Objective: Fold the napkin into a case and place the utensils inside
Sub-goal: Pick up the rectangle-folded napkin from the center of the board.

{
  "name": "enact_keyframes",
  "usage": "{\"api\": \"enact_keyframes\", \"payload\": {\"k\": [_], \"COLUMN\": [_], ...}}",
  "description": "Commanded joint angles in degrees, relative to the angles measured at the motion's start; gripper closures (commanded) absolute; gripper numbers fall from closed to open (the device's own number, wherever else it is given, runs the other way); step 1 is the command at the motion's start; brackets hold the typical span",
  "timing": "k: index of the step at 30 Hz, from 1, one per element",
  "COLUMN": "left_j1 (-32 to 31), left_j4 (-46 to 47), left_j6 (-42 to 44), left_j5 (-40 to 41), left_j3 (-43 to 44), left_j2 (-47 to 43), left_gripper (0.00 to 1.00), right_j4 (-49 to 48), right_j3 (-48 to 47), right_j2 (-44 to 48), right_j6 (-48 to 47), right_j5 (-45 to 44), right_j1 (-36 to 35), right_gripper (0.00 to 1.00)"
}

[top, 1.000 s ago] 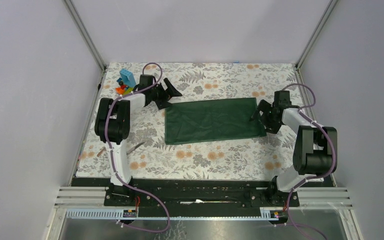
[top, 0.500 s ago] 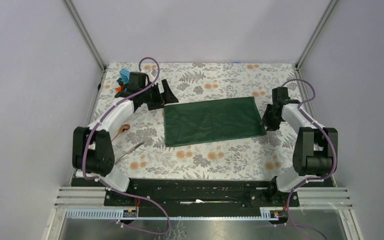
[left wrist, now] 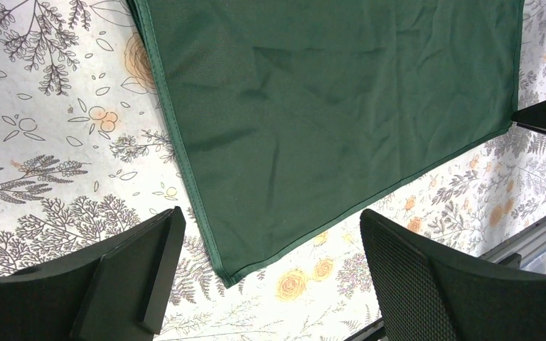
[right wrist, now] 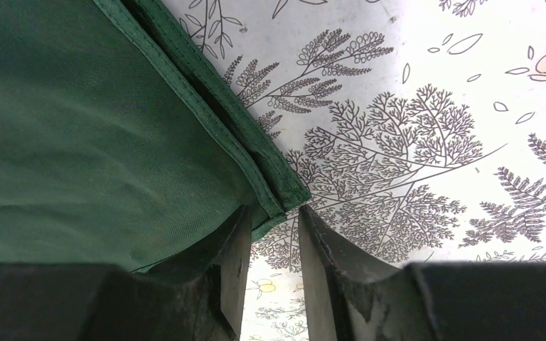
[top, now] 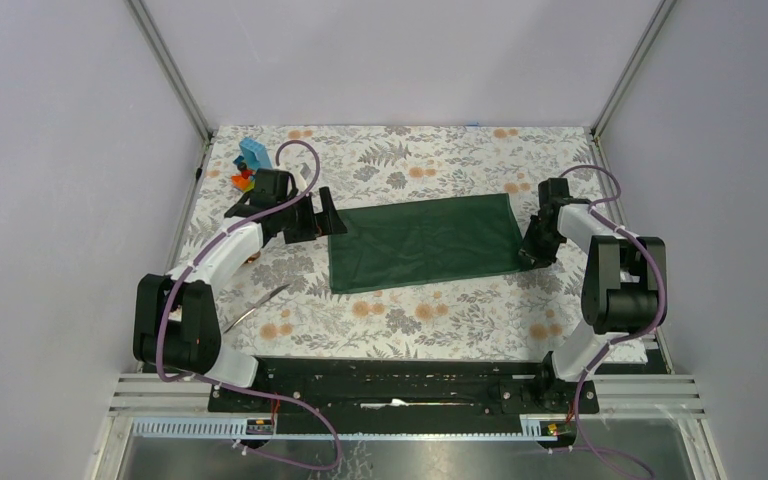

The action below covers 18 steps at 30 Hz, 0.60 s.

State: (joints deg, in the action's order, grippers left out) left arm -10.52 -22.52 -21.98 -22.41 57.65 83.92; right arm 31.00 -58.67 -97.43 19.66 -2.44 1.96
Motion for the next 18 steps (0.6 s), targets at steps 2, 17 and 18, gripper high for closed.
{"api": "enact_keyframes", "payload": {"k": [2,17,18], "left_j1": [0.0,0.0,0.0], "left_j4": [3.3,3.6,3.6], "left_j6": [0.9,0.6,0.7], "left_j5": [-0.3,-1.0,-1.1], "left_j3": [-0.7,-1.0,-1.0], "left_j2": [-2.2,-1.6,-1.6], "left_gripper": [0.01,0.01,0.01], "right_j4": [0.1,0.4,0.7], "right_j3": [-1.0,-1.9,-2.0], "right_j2": [-0.6,-1.1,-0.8], "right_j6": [-0.6,-0.6,-0.5], "right_j5": [0.6,0.2,-0.1], "right_j1": [-0.4,-0.9,-1.0], "right_gripper": [0.64,0.75,0.76]}}
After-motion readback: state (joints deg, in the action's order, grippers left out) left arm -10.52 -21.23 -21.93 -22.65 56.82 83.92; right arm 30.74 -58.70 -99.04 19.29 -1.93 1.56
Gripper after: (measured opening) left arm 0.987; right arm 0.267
